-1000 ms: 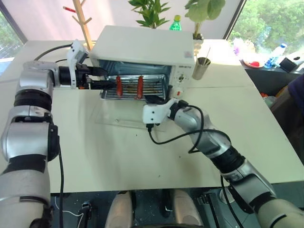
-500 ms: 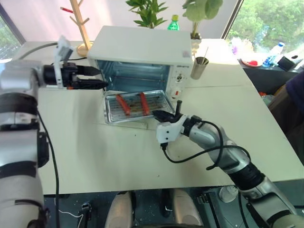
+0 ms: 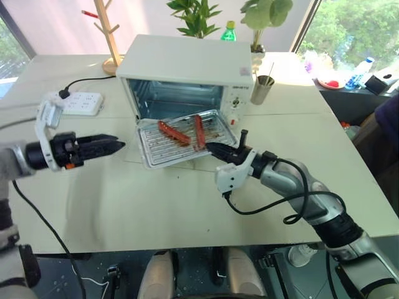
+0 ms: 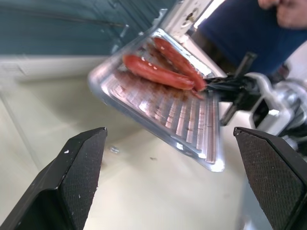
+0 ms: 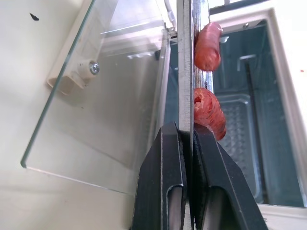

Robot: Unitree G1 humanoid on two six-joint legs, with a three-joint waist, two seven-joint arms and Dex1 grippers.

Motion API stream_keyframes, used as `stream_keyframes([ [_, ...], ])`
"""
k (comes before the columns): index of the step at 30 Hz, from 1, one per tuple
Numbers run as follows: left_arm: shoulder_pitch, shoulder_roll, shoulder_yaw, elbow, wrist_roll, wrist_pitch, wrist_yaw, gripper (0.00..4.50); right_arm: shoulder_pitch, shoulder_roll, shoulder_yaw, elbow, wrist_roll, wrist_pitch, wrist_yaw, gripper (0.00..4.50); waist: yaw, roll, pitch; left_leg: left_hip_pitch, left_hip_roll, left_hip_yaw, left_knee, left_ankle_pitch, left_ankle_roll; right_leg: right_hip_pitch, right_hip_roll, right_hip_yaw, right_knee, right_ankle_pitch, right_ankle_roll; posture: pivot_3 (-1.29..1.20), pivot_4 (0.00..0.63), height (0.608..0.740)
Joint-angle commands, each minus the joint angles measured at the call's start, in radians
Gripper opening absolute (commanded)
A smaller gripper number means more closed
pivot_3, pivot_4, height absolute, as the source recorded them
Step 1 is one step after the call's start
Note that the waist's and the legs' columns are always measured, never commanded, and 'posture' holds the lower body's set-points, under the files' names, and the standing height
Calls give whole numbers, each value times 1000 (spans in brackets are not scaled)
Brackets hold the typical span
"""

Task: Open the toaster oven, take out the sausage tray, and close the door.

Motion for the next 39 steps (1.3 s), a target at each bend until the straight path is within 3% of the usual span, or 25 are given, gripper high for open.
stream_keyframes([
  [1,23,-99,119,-138,-105,159,150,4500,-20,-21,-48,-14,3,-59,-30,61,0,0,0,0,0,0,0,0,0,0,0,0,0,0,0,0,150,717],
  [5,15,-228,185,-187,-148,262,294,4500,-18,-31,-59,-14,5,-103,-39,61,-1,0,0,1,-1,0,0,0,-1,1,0,0,0,0,0,0,150,717],
  [12,-12,-391,180,-174,-255,267,510,4500,-7,-29,-82,-40,19,-126,-24,61,0,-1,0,3,-1,-2,0,0,-1,3,-1,0,1,0,0,0,150,717],
  [22,-82,-500,173,-2,-381,267,725,4500,18,-22,-86,-53,15,-124,-12,61,-2,-1,0,10,-3,-4,-1,0,-1,9,-3,0,0,0,0,0,150,717],
  [25,-77,-499,163,5,-424,267,746,3583,18,-18,-94,-58,15,-116,-9,0,-1,-1,0,12,-3,-4,-1,0,-1,11,-3,0,0,0,0,0,150,717],
  [32,-54,-487,141,23,-561,267,811,26,12,-19,-99,-55,12,-116,-8,0,-1,-1,0,12,-3,-4,-1,0,-1,11,-3,0,0,0,0,0,150,717],
  [39,-4,-513,144,49,-689,263,954,26,14,-44,-108,-47,15,-139,7,0,0,-1,0,13,-3,-4,-1,0,-1,12,-3,0,0,0,0,0,150,717],
])
